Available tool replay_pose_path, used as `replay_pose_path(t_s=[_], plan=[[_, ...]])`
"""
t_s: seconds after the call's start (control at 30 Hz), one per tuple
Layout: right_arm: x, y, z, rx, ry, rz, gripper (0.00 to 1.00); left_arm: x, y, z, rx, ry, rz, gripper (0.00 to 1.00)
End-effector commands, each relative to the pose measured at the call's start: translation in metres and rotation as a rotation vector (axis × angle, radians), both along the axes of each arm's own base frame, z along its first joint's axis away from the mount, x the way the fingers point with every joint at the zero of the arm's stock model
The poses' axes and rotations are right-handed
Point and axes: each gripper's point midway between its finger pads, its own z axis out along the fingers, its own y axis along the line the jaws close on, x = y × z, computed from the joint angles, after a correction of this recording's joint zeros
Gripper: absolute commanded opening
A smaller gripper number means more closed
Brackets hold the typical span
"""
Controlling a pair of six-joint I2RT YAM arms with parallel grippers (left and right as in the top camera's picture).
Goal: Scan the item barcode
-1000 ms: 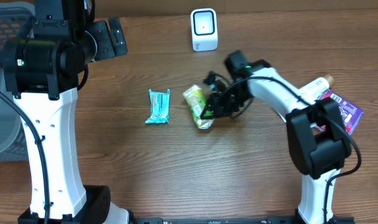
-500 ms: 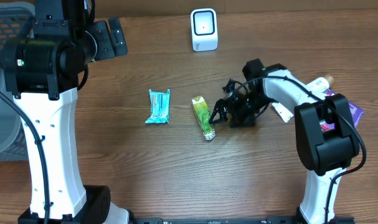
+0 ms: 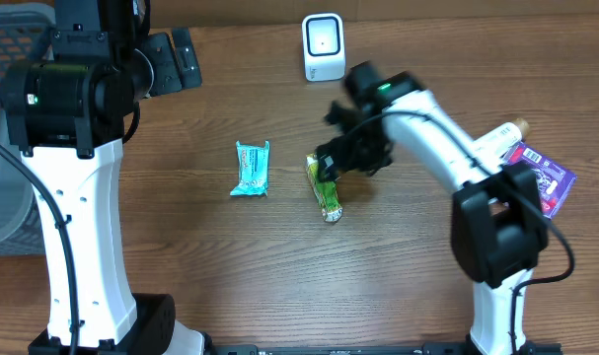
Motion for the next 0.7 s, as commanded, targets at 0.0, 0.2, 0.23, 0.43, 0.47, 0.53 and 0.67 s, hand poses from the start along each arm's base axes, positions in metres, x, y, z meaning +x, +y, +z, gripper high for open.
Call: replay_pose_path(t_s=[0.0,0.2,0.23,0.43,0.47,0.53,0.67], plan=[[-0.018,0.024,0.001,-0.053,-0.021,0.028,1.0,0.002,0.002,0.002,-0.002,-0.01,0.02,0.99],[-0.047,0.052,-0.002,-0.11,-0.022,0.044,1.0,0.002,0.002,0.002,-0.002,-0.01,0.02,1.0],[-0.048,0.053,-0.003,-0.129,-0.03,0.036,1.0,0.002,0.002,0.002,-0.002,-0.01,0.02,1.0],[-0.051,0.055,-0.014,-0.169,-0.055,0.002,1.0,0.002,0.002,0.002,-0.002,-0.01,0.02,0.99],[-0.047,0.051,-0.017,-0.193,-0.066,-0.029,1.0,0.002,0.002,0.002,-0.002,-0.01,0.02,1.0],[-0.037,0.037,-0.021,-0.251,-0.094,-0.093,1.0,0.002,0.002,0.002,-0.002,-0.01,0.02,1.0],[-0.015,0.006,-0.027,-0.361,-0.163,-0.192,1.0,0.002,0.002,0.002,-0.002,-0.01,0.02,1.0]])
